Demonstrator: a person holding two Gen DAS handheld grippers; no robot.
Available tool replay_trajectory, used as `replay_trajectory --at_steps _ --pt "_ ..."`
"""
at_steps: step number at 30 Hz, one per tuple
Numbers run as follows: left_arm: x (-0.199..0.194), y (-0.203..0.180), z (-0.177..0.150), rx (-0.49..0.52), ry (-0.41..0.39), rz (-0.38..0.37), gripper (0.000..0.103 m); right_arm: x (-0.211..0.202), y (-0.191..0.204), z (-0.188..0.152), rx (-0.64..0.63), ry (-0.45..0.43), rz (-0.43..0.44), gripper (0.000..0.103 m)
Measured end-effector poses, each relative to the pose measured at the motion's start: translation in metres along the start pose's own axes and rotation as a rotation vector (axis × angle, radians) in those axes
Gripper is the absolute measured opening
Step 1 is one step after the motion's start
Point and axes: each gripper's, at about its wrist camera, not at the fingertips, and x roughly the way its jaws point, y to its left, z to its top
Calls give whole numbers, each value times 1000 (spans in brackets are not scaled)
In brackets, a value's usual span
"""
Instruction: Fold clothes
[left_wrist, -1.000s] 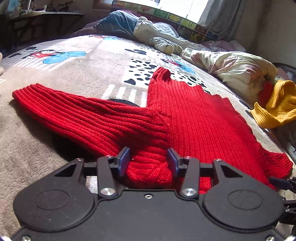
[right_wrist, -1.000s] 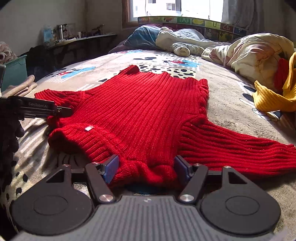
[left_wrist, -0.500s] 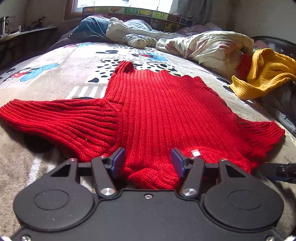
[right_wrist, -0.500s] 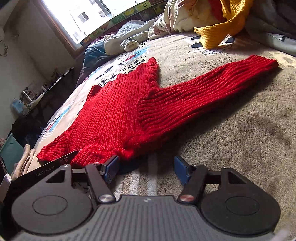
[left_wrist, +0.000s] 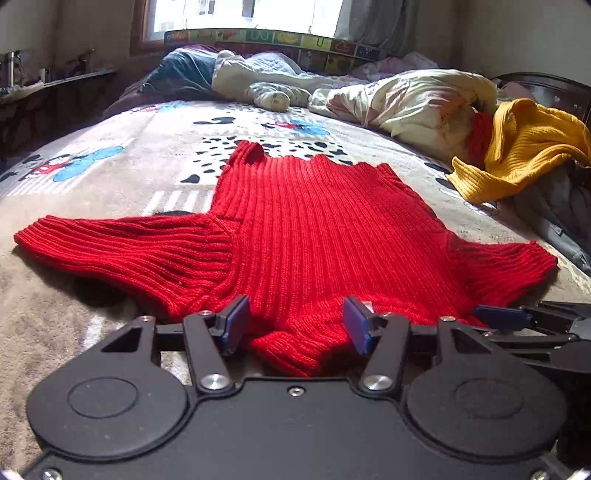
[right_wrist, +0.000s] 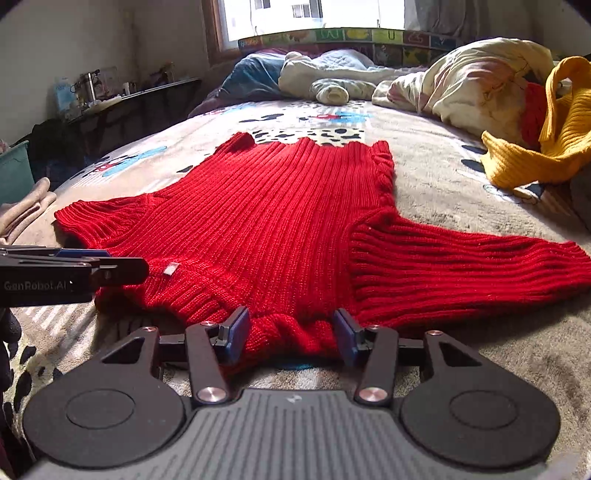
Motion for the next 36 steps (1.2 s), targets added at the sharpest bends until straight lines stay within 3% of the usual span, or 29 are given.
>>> replay_trajectory --at_steps 3,10,15,20,23,29,36 --pt "14 7 -18 8 52 6 61 -2 16 0 -93 21 -60 54" --pt "19 10 -14 43 91 -16 63 -11 3 1 43 87 -32 57" --pt "19 10 -10 34 125 -19 63 -31 -17 -15 228 47 -1 57" --pt "14 14 15 -14 230 -25 64 -33 -61 -34 559 -26 60 58" --pt "7 7 32 9 176 -1 64 -26 -70 -33 633 -66 103 59" --pt "35 -29 82 25 172 -104 64 -7 -87 -37 754 -125 145 57" --pt "121 -110 132 187 201 -144 64 4 -101 -34 696 -165 138 44"
